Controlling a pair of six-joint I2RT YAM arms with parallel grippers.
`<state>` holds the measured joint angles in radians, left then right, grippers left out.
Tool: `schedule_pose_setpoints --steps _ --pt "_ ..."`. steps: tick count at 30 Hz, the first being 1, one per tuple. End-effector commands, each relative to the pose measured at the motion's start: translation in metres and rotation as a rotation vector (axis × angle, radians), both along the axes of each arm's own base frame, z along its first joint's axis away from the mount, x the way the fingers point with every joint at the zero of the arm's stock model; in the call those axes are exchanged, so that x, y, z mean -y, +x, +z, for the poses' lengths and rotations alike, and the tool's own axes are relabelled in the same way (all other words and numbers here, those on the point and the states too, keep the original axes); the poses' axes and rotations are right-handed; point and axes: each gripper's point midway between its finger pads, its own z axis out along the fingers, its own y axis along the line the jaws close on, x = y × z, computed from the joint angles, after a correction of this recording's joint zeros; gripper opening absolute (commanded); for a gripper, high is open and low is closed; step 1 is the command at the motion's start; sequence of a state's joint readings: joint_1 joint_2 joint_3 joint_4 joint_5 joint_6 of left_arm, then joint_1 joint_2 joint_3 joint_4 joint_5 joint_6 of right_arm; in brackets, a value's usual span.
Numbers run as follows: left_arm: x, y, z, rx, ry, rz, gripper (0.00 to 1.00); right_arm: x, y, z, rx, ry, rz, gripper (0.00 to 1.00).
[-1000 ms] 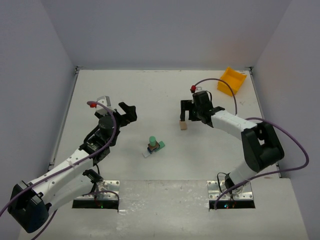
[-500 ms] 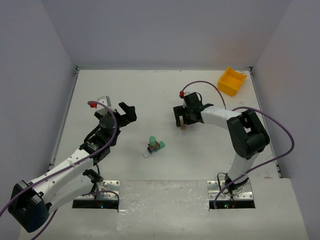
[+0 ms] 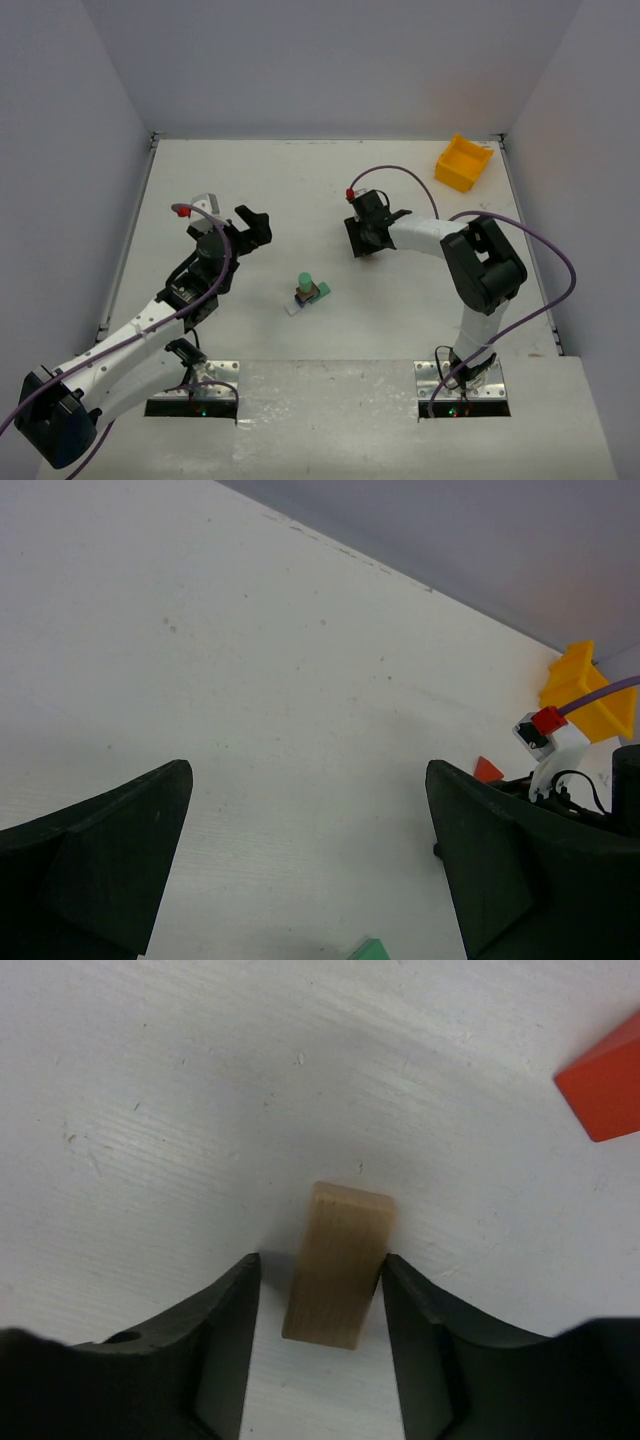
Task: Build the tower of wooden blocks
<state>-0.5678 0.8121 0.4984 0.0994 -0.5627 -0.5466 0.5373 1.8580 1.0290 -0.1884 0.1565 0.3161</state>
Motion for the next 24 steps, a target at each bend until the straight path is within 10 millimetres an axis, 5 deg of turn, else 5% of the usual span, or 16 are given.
schedule_pose_setpoints --steps 1,6,9,13,15,20,24 --pt "0.002 0.002 0.025 0.053 -0.047 -0.003 1.0 0.005 0.011 0.011 0.059 -0.018 -0.037 0.42" --pt "0.006 0.003 0.024 0.047 -0.05 -0.02 1.0 0.006 0.017 0.013 0.068 -0.057 0.007 0.25" --pt "0.008 0.003 0.023 0.046 -0.05 -0.026 1.0 -0.001 0.029 0.03 0.125 -0.059 0.082 0.19" --pt "0.015 0.004 0.027 0.049 -0.048 -0.064 1.0 -0.034 0.054 0.089 0.318 -0.001 0.36 0.13" --pt "0.018 0.003 0.027 0.045 -0.041 -0.08 1.0 -0.055 0.051 0.117 0.407 0.049 0.55 0.13" --pt "0.019 -0.003 0.022 0.023 -0.012 -0.117 1.0 -0.111 -0.033 0.185 0.599 0.233 1.298 0.17" --pt "0.015 -0.009 0.016 -0.003 0.001 -0.115 1.0 -0.12 -0.069 0.209 0.601 0.235 1.506 0.17"
